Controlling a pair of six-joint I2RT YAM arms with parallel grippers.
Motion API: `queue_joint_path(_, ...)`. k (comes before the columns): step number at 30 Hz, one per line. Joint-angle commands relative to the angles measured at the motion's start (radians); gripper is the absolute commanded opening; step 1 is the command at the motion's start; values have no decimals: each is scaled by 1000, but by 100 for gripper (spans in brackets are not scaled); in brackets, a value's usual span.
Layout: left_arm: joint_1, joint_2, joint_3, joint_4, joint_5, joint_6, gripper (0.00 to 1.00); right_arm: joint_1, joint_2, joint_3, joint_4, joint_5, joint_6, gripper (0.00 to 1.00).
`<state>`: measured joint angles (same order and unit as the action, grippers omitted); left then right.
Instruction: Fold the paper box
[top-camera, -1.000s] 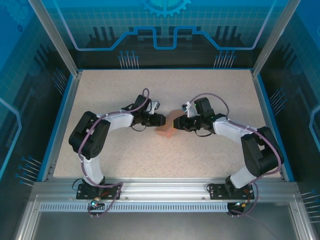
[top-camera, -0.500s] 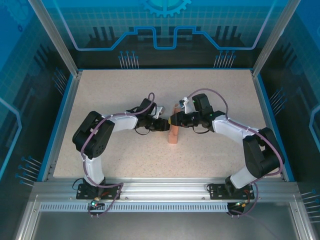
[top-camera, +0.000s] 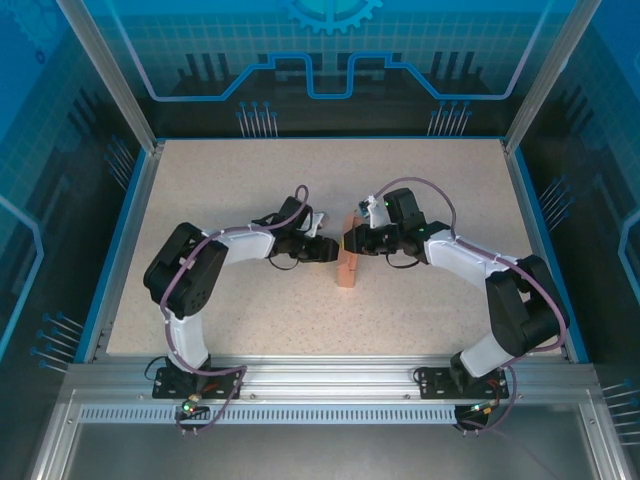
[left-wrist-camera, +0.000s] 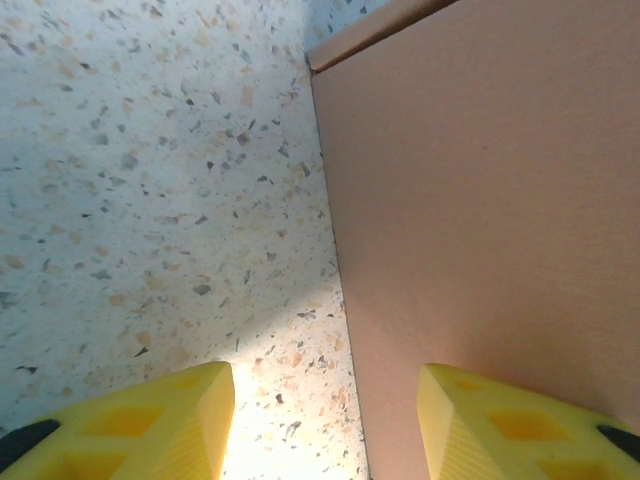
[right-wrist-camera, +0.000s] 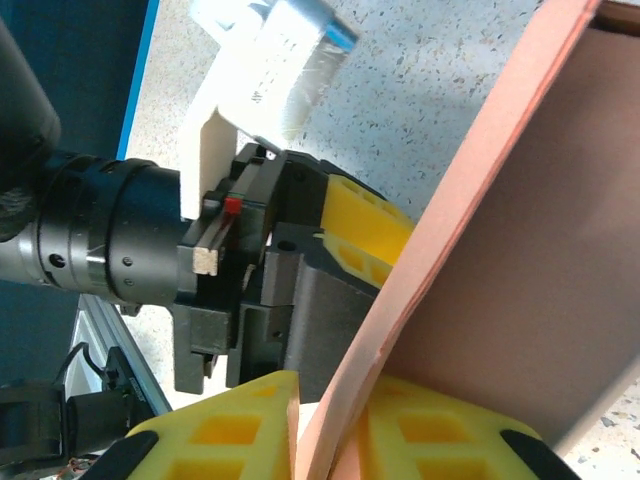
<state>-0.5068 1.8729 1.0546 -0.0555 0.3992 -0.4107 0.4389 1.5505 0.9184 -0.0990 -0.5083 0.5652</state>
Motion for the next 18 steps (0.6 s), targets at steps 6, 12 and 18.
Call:
queue_joint_path(6,-4,-202,-138,110,-86,10,57,14,23,-30,-78,89,-15,17)
queue_joint_path(12,-77,-366,-283,266,-161,45,63,17,34,-33,-64,93,-6,14)
queue_joint_path(18,-222,-432,-354,328,-312,112,67,17,35,-31,-62,101,-1,11)
